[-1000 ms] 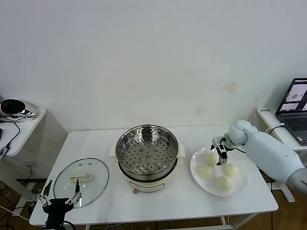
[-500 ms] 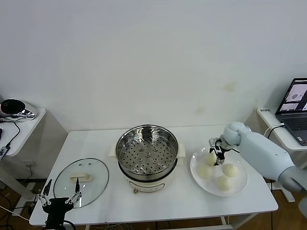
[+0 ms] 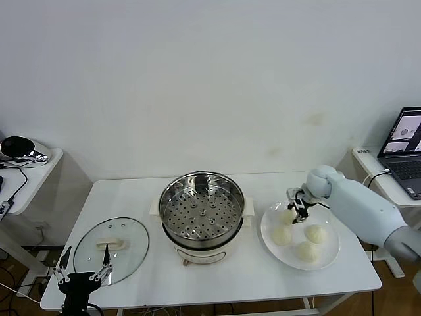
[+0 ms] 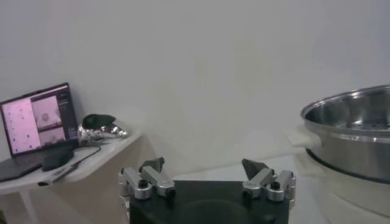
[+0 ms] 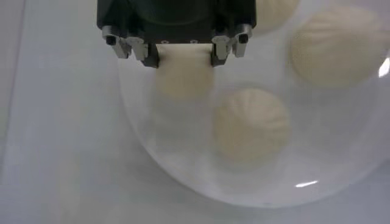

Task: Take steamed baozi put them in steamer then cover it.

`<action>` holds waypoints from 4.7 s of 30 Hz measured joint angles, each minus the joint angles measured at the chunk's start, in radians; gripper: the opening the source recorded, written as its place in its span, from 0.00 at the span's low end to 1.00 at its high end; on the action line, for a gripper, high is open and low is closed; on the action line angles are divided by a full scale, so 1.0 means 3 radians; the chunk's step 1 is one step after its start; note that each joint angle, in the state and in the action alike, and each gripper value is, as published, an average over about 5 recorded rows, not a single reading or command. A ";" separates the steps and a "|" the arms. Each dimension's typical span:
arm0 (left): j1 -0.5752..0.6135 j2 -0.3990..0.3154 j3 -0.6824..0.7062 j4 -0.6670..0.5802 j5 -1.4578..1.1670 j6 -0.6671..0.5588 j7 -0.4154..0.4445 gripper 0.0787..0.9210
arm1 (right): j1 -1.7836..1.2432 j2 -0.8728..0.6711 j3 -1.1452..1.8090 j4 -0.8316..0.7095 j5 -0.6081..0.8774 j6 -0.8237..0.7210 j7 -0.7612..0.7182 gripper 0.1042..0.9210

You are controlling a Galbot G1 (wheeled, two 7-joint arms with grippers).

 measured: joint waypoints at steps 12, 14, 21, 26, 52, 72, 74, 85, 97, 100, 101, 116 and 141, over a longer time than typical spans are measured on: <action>-0.0028 0.0024 0.0074 0.0012 -0.0150 -0.0019 0.0027 0.88 | 0.1267 0.0012 -0.0776 0.0572 0.0839 0.0098 0.0021 0.54; -0.0037 0.0024 0.0077 0.0022 -0.0164 -0.0026 0.0026 0.88 | 0.1437 0.0095 -0.0908 0.0620 0.0971 0.0146 0.0040 0.54; -0.0068 0.0023 0.0071 0.0055 -0.0201 -0.0038 0.0022 0.88 | 0.1745 0.0542 -0.1267 0.0652 0.1224 0.0422 0.0103 0.55; -0.0093 0.0015 0.0048 0.0054 -0.0218 -0.0037 0.0022 0.88 | 0.1784 0.0892 -0.1445 0.0567 0.1194 0.0689 0.0161 0.55; -0.0166 -0.0010 -0.0011 0.0118 -0.0259 -0.0029 0.0015 0.88 | 0.1277 0.1758 -0.1599 -0.0172 -0.0201 0.1968 0.0671 0.58; -0.0148 -0.0016 0.0009 0.0029 -0.0270 -0.0001 0.0009 0.88 | 0.1594 0.1527 -0.1702 0.0154 0.0201 0.1628 0.0626 0.88; -0.0150 -0.0009 0.0008 0.0011 -0.0272 0.0010 0.0011 0.88 | 0.1721 0.1395 -0.1750 0.0324 0.0421 0.1393 0.0550 0.88; -0.0197 0.0062 0.0043 -0.0064 -0.0270 0.0090 0.0027 0.88 | 0.2268 0.0295 -0.2033 0.1372 0.1177 -0.0070 0.0320 0.88; -0.0255 0.0083 0.0090 -0.0054 -0.0250 0.0111 0.0030 0.88 | 0.2109 -0.0803 -0.2148 0.2004 0.1208 -0.0841 0.0237 0.88; -0.0243 0.0080 0.0082 -0.0052 -0.0245 0.0111 0.0032 0.88 | 0.1875 -0.0927 -0.2018 0.2028 0.1139 -0.0902 0.0217 0.88; -0.0238 0.0077 0.0078 -0.0053 -0.0242 0.0111 0.0032 0.88 | 0.1785 -0.0956 -0.1962 0.2028 0.1113 -0.0915 0.0210 0.88; -0.0188 0.0011 0.0014 -0.0083 -0.0217 0.0111 0.0032 0.88 | 0.0474 -0.0804 -0.1047 0.1515 0.0604 -0.0786 0.0204 0.88; -0.0204 0.0005 -0.0022 -0.0053 -0.0223 0.0104 0.0027 0.88 | -0.0339 -0.0206 -0.0466 0.0747 0.0266 -0.0683 0.0266 0.74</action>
